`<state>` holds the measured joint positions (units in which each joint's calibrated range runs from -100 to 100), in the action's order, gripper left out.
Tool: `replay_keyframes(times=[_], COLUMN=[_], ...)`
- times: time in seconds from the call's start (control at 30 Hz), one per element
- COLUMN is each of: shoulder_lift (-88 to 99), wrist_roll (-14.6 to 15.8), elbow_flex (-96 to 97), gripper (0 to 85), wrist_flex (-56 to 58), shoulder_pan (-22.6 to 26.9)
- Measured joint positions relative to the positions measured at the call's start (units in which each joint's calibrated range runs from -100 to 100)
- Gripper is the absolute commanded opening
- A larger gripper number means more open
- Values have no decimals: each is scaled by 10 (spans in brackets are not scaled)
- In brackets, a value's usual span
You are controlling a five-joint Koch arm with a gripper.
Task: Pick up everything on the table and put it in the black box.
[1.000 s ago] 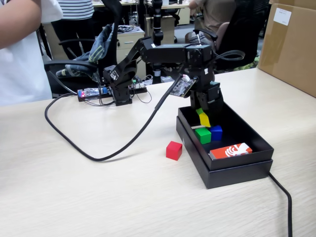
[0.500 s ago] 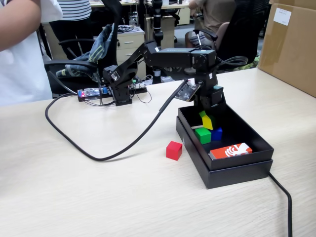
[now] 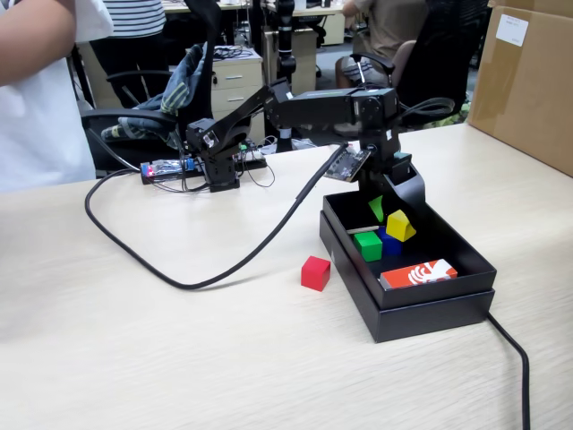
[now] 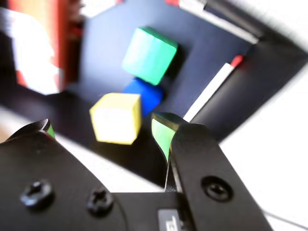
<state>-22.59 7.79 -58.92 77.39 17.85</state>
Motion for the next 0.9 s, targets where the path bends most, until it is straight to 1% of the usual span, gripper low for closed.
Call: replay_keyframes(times=[0.17,0.23,0.3,0.4,0.6,0.9], shoulder_lift=[239,291,322,307,192,-1], wrist_roll=[-7,-18,-39,-50,-52,-51], elbow_flex=[111,172,275,327,323,151], gripper=[430,468,472,488,485,471], wrist_flex=[2,2,2,4,-4,-12], shoulder_pan=[-35,-57,-96,-126,-132,-128])
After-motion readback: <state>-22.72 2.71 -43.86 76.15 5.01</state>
